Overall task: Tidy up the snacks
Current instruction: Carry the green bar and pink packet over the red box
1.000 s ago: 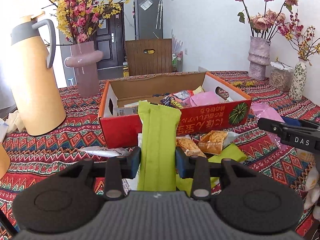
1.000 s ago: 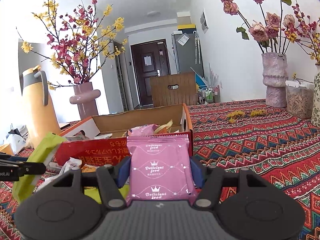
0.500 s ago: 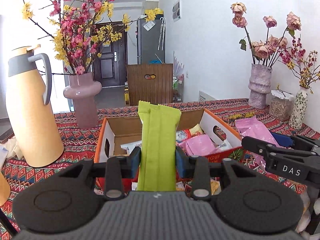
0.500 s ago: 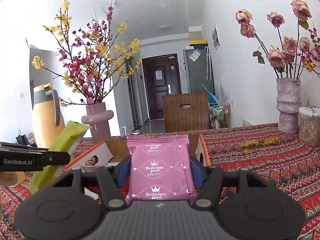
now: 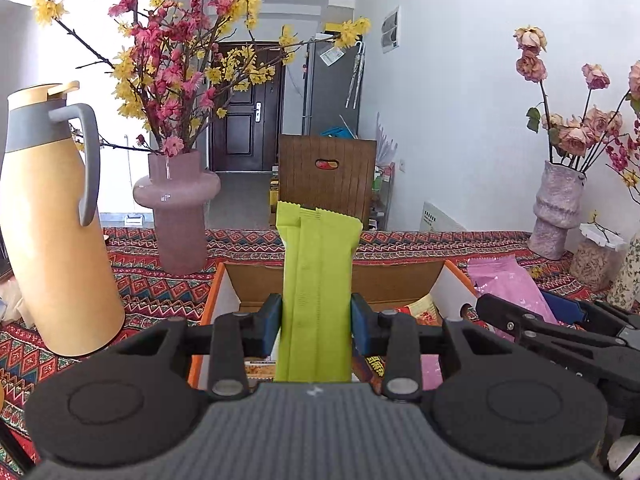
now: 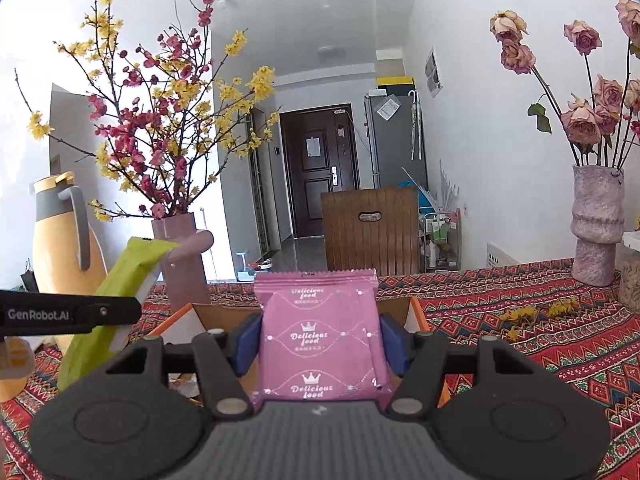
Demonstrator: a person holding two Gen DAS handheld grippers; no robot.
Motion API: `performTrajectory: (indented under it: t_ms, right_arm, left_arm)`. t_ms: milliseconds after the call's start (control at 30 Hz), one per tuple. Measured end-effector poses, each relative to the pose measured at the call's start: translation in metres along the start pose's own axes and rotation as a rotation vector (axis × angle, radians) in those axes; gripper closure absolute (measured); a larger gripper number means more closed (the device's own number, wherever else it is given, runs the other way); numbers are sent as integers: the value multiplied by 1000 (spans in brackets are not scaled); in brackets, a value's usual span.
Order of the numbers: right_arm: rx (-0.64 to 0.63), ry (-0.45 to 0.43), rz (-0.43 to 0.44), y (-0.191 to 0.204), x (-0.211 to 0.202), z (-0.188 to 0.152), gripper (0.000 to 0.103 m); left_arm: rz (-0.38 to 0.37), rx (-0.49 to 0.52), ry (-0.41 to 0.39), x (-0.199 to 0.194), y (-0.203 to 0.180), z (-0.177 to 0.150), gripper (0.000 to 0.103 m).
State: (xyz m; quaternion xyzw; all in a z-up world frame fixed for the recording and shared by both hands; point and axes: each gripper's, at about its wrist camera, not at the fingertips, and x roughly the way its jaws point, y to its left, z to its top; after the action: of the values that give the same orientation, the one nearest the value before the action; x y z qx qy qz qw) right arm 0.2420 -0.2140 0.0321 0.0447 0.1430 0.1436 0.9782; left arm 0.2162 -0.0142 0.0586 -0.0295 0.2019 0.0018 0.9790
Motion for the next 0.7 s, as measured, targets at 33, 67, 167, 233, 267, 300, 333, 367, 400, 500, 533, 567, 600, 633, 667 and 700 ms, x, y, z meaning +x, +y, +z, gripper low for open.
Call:
performTrajectory:
  t_ms: [33,67,167,233,267,300,333,367,400,500,533,567,600,633,667,700]
  right_arm:
    - [4,5,0,0,5,0,42]
    - [10,11,-2,-1,11,-1,42]
    - [25,30,-8,-5,25,-4,42]
    - [33,36,-11,-8,32,-8,42]
    - [38,38,-11,-9,34,-10,42]
    - [42,41,-12,-10,37,-12,42]
    - [45,44,-14,-11,38,-13,42]
    - [48,46,-17,-12,39,-15,42]
    - [47,48,-20,-12,41,-16,42]
    - [39,55,-24,-11,44,-18,42]
    - [33,59,-27,-9,45,-19,42]
    - [29,63,-30,-9,46,-20,42]
    - [26,68,-33,-8,47,-21,42]
    - [24,75,-38,-7,49,-22,42]
    - [23,80,-43,-7,50,-23,42]
    - [24,86,-48,-7,51,-23,42]
  left_arm:
    - [5,-4,4,6,1,1,66]
    - [11,-9,9,12,2,1,66]
    - [20,-26,19,28,5,2,66]
    - [30,-32,24,37,7,1,66]
    - [37,-35,26,41,8,0,66]
    - [41,-40,27,43,10,-2,66]
    - [44,-47,28,46,12,-3,66]
    - [47,-52,27,48,14,-4,66]
    - [50,-57,27,50,16,-5,66]
    - [61,-66,42,59,18,-11,66]
    - [68,-63,50,63,18,-13,66]
    - [68,-61,59,66,18,-15,66]
    - [66,-61,69,69,18,-17,66]
    - [68,-61,77,71,19,-18,66]
    - [68,-62,82,72,19,-19,66]
    - [66,-63,86,73,20,-20,66]
